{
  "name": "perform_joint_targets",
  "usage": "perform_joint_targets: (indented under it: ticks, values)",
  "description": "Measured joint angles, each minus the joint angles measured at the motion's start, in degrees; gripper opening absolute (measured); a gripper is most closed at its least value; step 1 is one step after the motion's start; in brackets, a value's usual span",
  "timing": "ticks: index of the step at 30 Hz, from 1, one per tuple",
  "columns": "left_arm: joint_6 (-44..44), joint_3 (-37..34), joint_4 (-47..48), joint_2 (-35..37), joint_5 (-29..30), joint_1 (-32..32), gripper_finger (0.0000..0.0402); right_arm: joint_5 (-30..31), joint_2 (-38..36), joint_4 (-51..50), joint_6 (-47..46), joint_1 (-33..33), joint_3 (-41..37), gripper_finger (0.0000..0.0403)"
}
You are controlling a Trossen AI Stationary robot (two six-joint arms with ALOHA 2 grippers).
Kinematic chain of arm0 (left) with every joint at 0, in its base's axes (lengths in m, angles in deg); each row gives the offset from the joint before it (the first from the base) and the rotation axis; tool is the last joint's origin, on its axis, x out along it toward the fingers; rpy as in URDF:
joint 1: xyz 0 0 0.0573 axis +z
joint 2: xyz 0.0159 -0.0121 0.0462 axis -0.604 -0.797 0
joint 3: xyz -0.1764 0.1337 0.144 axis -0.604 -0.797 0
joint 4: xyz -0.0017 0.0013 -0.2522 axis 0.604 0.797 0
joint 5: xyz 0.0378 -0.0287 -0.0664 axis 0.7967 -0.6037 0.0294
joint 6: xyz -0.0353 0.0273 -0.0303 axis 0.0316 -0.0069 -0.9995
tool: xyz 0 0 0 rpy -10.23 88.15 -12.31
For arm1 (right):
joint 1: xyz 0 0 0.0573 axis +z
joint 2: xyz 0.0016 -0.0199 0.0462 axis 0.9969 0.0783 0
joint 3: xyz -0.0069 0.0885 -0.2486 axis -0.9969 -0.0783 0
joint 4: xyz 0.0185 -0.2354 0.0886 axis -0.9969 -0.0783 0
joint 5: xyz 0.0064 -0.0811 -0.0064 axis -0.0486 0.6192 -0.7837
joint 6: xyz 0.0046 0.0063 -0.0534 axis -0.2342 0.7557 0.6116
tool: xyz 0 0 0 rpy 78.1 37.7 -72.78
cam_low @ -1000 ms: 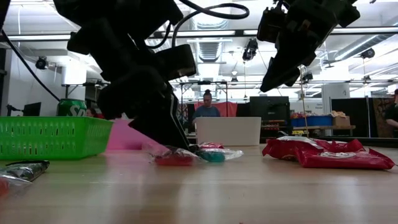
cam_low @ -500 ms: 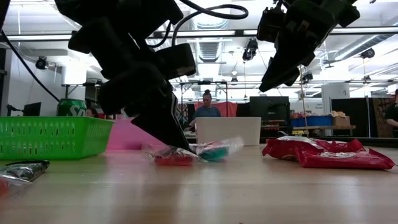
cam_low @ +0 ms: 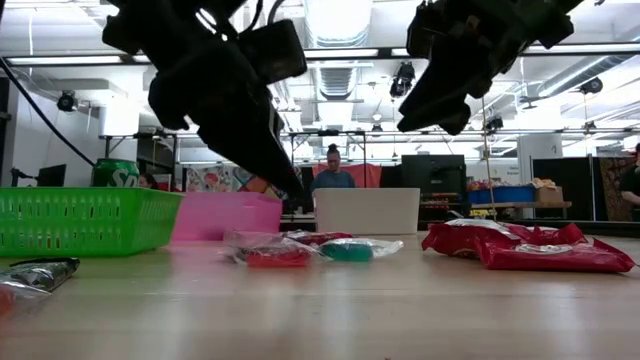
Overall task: Organize candy in baskets
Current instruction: Put the brown chocolate into the white bin
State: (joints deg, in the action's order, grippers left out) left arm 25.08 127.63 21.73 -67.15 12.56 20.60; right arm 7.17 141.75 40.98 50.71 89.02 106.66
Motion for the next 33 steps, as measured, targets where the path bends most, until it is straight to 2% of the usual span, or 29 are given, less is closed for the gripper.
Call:
perform_joint_targets:
  ticks: [5, 9, 12, 19, 22, 26, 33]
  values:
    - [1.48, 0.03, 2.77, 0.82, -5.58, -0.16, 0.0038, -0.01, 0.01, 3.20, -2.74, 0.00, -2.03, 0.0146]
    - [2.90, 0.02, 5.72, 0.12, -6.84, -0.34, 0.0048, 0.00, 0.02, 3.21, -2.61, 0.00, -2.76, 0.0146]
    - [4.24, 0.02, 6.51, -0.47, -6.89, -0.57, 0.0075, 0.02, 0.02, 3.34, -2.55, 0.00, -2.85, 0.0146]
    - [4.79, -0.02, 7.77, -0.66, -6.34, -0.66, 0.0170, 0.02, 0.02, 3.29, -2.34, 0.00, -2.85, 0.0146]
    - [4.60, -0.02, 7.73, -0.89, -6.36, -0.66, 0.0196, 0.00, 0.02, 3.29, -1.51, 0.00, -2.85, 0.0146]
    - [4.47, -0.02, 7.54, -1.70, -6.38, -0.63, 0.0202, 0.00, 0.02, 3.29, -0.40, 0.00, -2.85, 0.0146]
    - [3.13, -0.02, 6.98, -2.99, -6.86, -0.59, 0.0187, 0.00, 0.02, 3.37, 0.10, 0.00, -2.85, 0.0146]
